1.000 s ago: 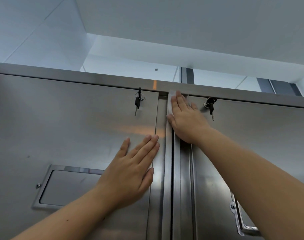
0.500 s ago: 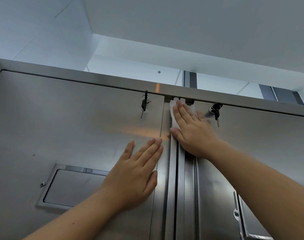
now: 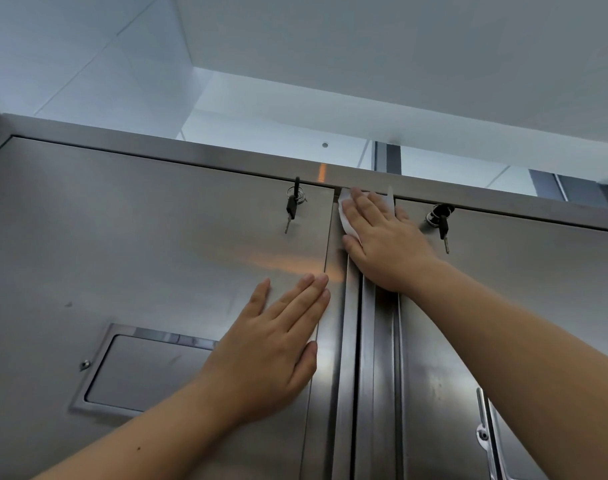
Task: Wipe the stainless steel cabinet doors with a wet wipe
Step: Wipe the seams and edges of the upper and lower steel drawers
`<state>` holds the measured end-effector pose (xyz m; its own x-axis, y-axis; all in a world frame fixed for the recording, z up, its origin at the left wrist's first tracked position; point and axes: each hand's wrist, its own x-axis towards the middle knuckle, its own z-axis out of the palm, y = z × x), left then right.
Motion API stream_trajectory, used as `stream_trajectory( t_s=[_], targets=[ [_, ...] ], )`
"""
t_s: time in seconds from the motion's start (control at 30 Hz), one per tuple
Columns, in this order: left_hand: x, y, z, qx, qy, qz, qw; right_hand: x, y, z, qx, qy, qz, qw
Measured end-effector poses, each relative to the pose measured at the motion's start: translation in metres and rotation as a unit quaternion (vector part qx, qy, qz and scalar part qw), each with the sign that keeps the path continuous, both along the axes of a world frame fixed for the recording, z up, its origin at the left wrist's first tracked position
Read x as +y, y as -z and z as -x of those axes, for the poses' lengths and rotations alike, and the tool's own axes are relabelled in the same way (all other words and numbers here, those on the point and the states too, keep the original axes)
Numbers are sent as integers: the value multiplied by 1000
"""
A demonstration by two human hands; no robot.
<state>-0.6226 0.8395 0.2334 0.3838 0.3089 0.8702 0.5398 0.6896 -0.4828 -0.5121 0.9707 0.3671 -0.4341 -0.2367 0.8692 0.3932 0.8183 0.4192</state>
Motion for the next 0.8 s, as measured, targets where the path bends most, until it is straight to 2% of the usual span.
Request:
stream_trajectory(
  t_s=[0.2, 0.4, 0.57, 0.73, 0.8],
  targets=[
    [-1, 0, 0, -7, -5, 4, 1000, 2, 4, 3, 14, -21, -28, 999],
    [-1, -1, 0, -1, -1, 6, 1000, 12, 23, -2, -17, -43, -67, 997],
    [-1, 0, 0, -1, 1, 4, 1000, 8, 3, -1, -46, -73, 2, 996],
    [-1, 0, 1, 3, 0, -2, 1000, 10, 2, 8, -4, -27, -37, 999],
    [-2, 0, 0, 7, -1, -5, 1000, 15, 12, 9, 2, -44, -56, 997]
  ],
)
